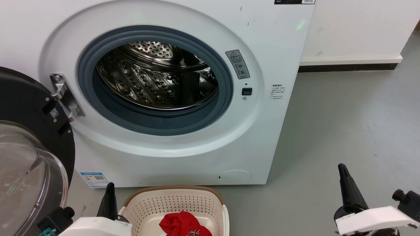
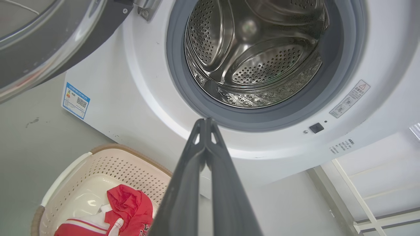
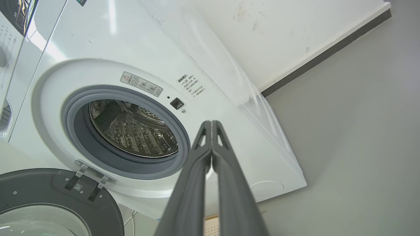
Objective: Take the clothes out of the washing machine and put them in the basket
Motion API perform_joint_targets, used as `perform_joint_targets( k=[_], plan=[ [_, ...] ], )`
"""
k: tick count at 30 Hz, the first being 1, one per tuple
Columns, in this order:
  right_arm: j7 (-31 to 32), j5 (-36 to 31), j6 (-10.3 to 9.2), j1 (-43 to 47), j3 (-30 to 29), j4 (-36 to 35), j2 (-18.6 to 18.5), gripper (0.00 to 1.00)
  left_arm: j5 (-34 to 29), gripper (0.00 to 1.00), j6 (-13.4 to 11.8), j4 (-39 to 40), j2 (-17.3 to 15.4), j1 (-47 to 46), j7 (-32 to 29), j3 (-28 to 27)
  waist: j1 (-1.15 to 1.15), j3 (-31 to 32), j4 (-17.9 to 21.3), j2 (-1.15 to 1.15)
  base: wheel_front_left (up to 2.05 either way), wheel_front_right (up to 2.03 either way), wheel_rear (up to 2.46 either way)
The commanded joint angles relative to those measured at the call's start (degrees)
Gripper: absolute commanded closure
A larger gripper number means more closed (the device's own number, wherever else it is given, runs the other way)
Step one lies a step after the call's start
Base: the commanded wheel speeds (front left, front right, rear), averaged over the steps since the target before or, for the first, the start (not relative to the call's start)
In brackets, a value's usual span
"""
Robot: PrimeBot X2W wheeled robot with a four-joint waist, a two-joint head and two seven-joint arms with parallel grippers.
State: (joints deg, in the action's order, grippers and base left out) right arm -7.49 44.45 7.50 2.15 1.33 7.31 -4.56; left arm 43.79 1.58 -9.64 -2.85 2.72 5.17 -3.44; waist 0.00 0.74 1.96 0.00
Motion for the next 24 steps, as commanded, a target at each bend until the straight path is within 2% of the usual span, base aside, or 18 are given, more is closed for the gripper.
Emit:
perform_joint_targets(
  k=[1, 24],
  plan=[
    [0.39, 2.22, 0.0, -1.79, -0.25, -0.33, -0.47, 1.0, 2.01, 1.0, 0.54, 0.42, -0.05, -1.85, -0.5, -0.24, 0.0, -0.01, -0.03, 0.0, 0.0, 0.0, 0.0],
    [4.2, 19.4, 0.0, -4.28, -1.7, 2.07, -0.66, 1.0, 18.46, 1.0, 2.5, -1.26, -0.05, -4.53, -4.51, -1.32, 0.0, -0.26, -0.56, 0.0, 0.0, 0.0, 0.0]
  ],
)
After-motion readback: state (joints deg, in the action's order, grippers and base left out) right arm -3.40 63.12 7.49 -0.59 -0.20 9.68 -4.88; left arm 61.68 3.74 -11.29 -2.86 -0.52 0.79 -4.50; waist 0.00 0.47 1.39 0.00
